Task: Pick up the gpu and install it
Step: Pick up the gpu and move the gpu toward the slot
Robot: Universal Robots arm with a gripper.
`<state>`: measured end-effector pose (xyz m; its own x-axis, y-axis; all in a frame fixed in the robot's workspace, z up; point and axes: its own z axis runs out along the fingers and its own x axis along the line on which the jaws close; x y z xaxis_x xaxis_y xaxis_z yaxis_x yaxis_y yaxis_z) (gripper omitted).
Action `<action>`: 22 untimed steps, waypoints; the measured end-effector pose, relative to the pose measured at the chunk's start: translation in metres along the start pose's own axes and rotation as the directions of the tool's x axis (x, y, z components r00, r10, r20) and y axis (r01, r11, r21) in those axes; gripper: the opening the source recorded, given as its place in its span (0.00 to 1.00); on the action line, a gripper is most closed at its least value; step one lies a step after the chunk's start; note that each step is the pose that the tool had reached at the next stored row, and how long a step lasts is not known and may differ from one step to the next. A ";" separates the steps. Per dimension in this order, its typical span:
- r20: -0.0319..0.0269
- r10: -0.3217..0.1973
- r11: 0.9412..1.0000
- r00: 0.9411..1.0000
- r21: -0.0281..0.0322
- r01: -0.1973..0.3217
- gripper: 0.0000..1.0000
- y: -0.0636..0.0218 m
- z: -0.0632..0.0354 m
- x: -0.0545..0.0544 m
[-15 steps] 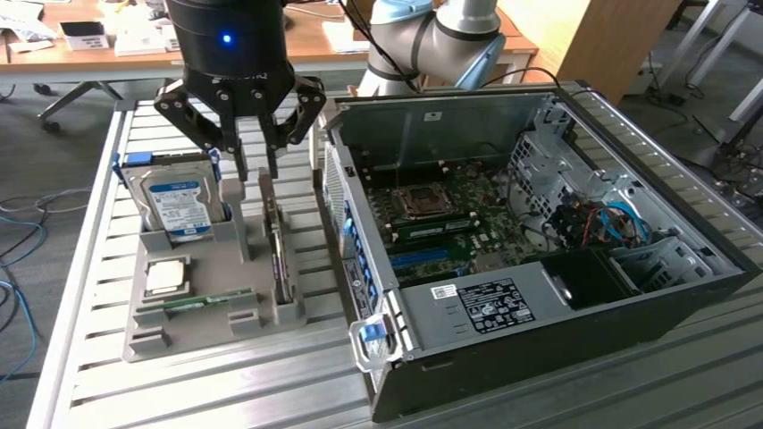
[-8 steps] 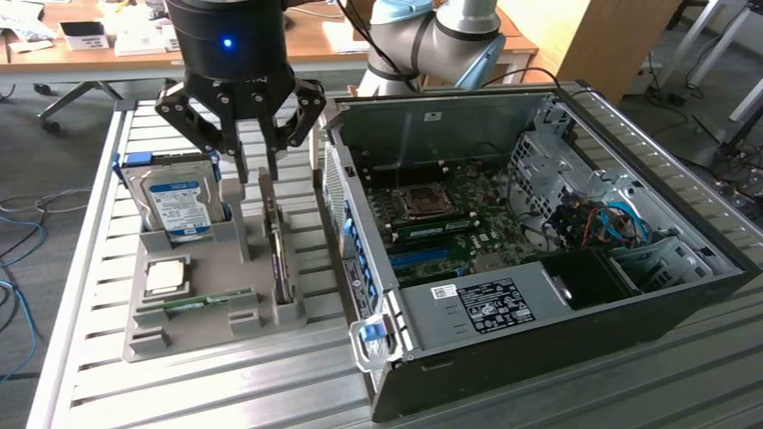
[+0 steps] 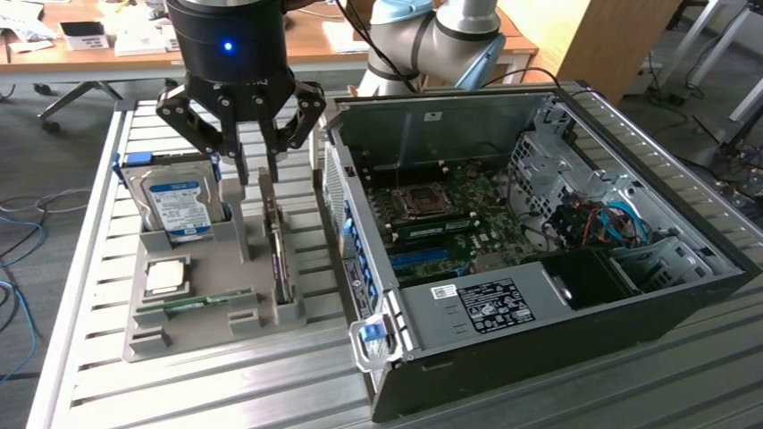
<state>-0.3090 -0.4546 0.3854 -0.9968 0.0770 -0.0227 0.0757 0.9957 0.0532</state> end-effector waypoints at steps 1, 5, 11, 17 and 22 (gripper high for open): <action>0.000 0.000 1.000 1.000 0.000 0.000 0.36 0.0000 0.0002 0.000; 0.000 0.000 1.000 1.000 0.000 0.000 0.36 -0.0002 0.0030 0.000; 0.000 0.000 1.000 1.000 0.000 0.000 0.36 -0.0003 0.0067 0.000; 0.000 0.000 1.000 1.000 0.000 0.000 0.36 -0.0004 0.0079 0.000; 0.000 0.000 1.000 1.000 0.000 0.000 0.36 -0.0005 0.0098 0.000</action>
<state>-0.3090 -0.4547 0.3756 -0.9968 0.0770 -0.0226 0.0757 0.9957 0.0532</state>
